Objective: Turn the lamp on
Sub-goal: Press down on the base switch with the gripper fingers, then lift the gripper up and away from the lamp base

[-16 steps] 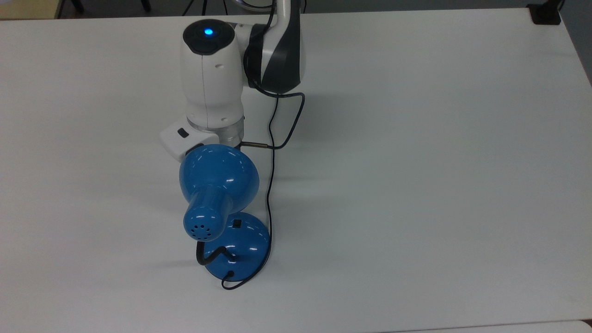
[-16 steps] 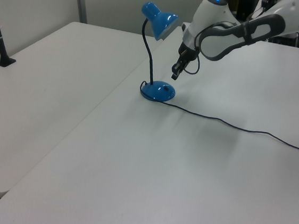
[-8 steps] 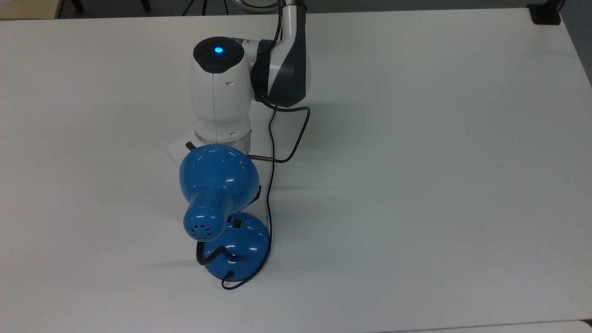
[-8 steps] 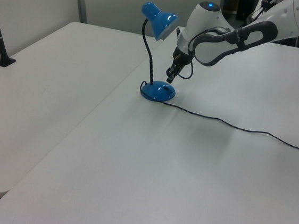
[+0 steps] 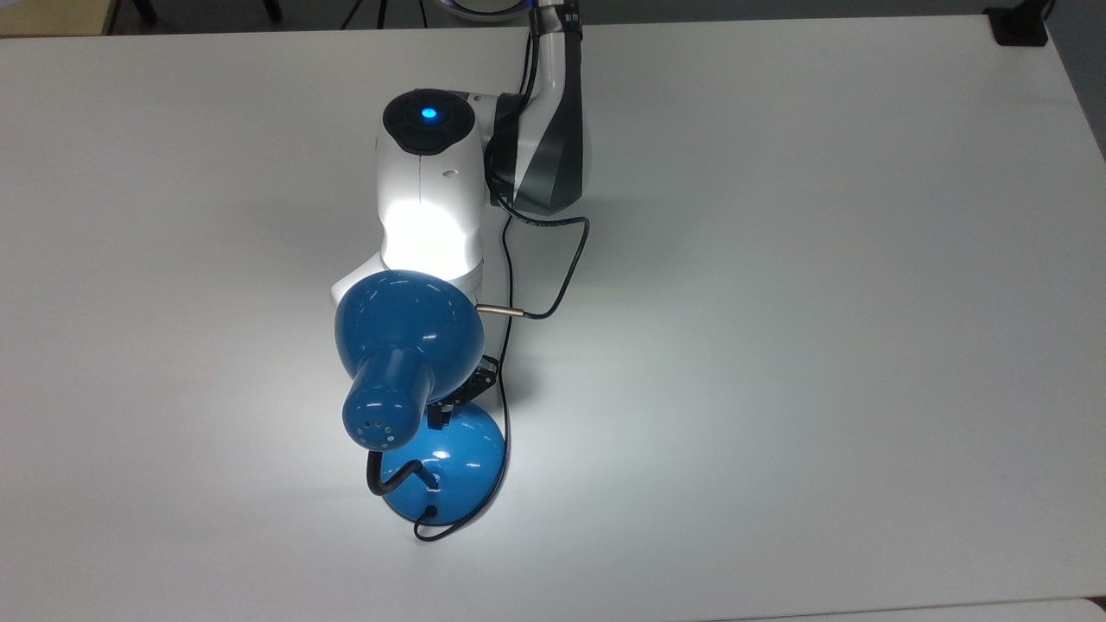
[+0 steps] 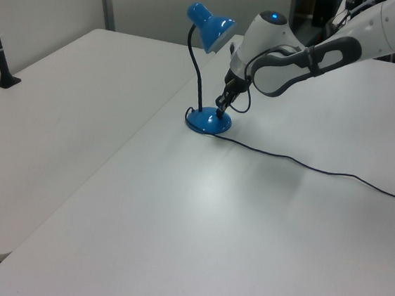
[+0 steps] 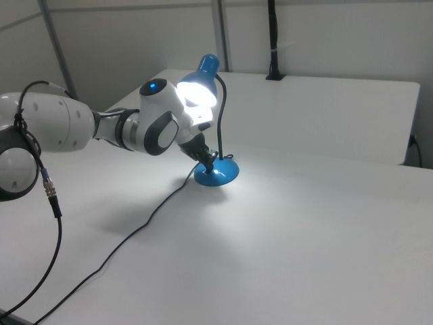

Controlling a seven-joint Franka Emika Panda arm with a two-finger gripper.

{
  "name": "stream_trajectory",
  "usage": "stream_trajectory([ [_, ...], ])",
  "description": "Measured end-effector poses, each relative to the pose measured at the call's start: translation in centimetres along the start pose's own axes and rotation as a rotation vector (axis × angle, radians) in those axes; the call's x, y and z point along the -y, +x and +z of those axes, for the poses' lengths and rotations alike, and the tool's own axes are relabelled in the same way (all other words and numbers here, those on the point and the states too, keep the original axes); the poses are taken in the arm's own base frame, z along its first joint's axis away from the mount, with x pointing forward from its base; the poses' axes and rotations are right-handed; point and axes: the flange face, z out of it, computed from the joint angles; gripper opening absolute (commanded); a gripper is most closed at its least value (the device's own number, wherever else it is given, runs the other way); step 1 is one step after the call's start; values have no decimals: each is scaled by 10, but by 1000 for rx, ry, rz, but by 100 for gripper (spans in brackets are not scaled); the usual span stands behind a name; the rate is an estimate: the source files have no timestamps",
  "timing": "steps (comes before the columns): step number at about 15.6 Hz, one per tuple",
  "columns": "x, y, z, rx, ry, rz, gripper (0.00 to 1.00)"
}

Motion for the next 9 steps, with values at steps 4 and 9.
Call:
stream_trajectory([
  [4, 4, 1, 1, -16, 1, 16, 0],
  [9, 6, 9, -10, -45, 7, 21, 0],
])
